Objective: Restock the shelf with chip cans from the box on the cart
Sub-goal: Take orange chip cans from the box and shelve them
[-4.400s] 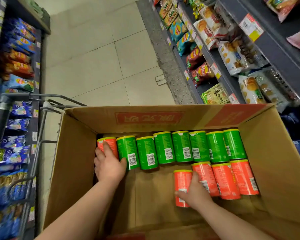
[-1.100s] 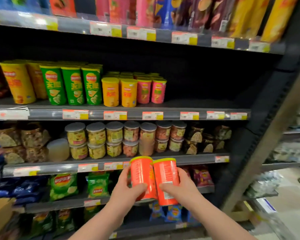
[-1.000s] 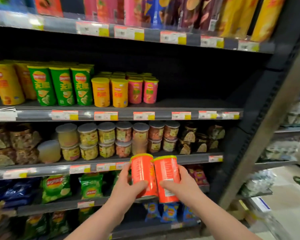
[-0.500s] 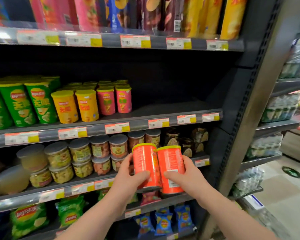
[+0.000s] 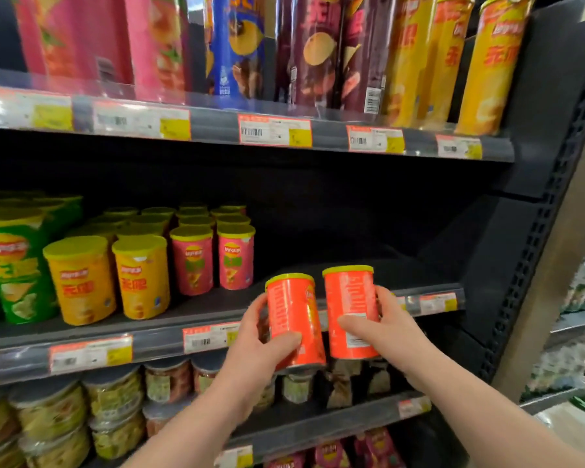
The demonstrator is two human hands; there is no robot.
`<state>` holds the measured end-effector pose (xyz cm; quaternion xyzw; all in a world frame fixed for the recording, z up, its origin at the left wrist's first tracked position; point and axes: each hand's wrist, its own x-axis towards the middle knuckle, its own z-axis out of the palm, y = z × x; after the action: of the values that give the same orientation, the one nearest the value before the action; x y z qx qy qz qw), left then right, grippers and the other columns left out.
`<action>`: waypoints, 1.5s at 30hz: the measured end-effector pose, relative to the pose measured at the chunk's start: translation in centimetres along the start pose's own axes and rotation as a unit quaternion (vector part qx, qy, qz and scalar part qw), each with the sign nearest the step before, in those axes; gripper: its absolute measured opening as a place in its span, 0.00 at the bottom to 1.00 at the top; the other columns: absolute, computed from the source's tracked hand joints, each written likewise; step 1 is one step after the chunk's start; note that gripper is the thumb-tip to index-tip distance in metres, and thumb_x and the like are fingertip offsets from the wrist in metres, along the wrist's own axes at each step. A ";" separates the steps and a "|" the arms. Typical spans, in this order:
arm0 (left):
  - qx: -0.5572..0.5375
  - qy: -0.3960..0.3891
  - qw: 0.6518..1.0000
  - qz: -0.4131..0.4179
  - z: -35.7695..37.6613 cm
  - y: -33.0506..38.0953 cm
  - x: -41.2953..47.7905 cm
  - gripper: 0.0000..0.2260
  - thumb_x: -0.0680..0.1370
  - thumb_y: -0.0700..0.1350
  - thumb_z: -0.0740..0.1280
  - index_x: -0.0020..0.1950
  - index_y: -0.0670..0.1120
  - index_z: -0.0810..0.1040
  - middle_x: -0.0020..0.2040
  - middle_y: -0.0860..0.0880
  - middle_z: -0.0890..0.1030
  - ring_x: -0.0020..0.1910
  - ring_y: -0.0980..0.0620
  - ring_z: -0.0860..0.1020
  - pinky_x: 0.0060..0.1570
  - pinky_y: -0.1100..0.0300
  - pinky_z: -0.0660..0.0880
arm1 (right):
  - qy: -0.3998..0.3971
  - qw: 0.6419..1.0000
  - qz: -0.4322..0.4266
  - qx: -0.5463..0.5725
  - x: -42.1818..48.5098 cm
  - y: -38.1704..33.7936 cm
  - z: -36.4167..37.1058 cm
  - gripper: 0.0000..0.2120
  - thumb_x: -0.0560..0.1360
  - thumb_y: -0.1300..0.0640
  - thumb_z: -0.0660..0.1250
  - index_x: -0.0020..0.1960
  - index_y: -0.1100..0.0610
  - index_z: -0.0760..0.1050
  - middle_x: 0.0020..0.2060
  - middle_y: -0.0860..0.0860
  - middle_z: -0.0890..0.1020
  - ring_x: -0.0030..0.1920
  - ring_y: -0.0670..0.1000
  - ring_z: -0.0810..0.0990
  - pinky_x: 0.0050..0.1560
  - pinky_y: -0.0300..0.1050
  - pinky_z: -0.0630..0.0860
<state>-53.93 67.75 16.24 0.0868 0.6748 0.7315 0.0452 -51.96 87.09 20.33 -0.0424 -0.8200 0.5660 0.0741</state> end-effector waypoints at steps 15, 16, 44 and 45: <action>-0.036 0.103 0.993 0.052 -5.7 2.2 5.7 0.36 0.72 0.39 0.73 0.72 0.59 0.59 0.59 0.54 0.75 0.53 0.55 0.78 0.41 0.62 0.74 | 0.003 0.998 -0.039 -0.048 15.7 -2.1 4.5 0.36 0.67 0.60 0.75 0.70 0.53 0.60 0.59 0.53 0.76 0.56 0.52 0.76 0.57 0.49 0.74; -0.037 0.107 0.992 0.059 -5.7 2.3 5.8 0.39 0.70 0.40 0.76 0.73 0.59 0.59 0.59 0.54 0.75 0.53 0.55 0.78 0.42 0.61 0.74 | -0.004 0.998 -0.036 -0.054 16.8 -2.0 4.9 0.36 0.67 0.60 0.75 0.69 0.54 0.61 0.59 0.54 0.76 0.57 0.53 0.76 0.59 0.51 0.74; -0.018 0.262 0.959 0.104 -1.8 1.8 7.8 0.44 0.48 0.54 0.75 0.63 0.65 0.64 0.59 0.52 0.76 0.54 0.50 0.79 0.46 0.53 0.78 | -0.200 0.973 -0.062 -0.100 29.2 0.4 7.4 0.47 0.68 0.60 0.76 0.76 0.58 0.50 0.71 0.57 0.65 0.71 0.56 0.66 0.67 0.46 0.65; -0.019 0.264 0.959 0.104 -1.8 1.8 7.8 0.43 0.48 0.54 0.75 0.62 0.65 0.65 0.59 0.53 0.76 0.54 0.50 0.79 0.45 0.54 0.77 | -0.195 0.974 -0.060 -0.093 29.2 0.4 7.5 0.48 0.66 0.60 0.77 0.76 0.58 0.50 0.72 0.57 0.65 0.71 0.57 0.65 0.68 0.47 0.64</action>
<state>-61.81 67.28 18.40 -0.0405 0.6360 0.7418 -0.2088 -82.00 84.79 19.45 0.1116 -0.8688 0.4790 -0.0576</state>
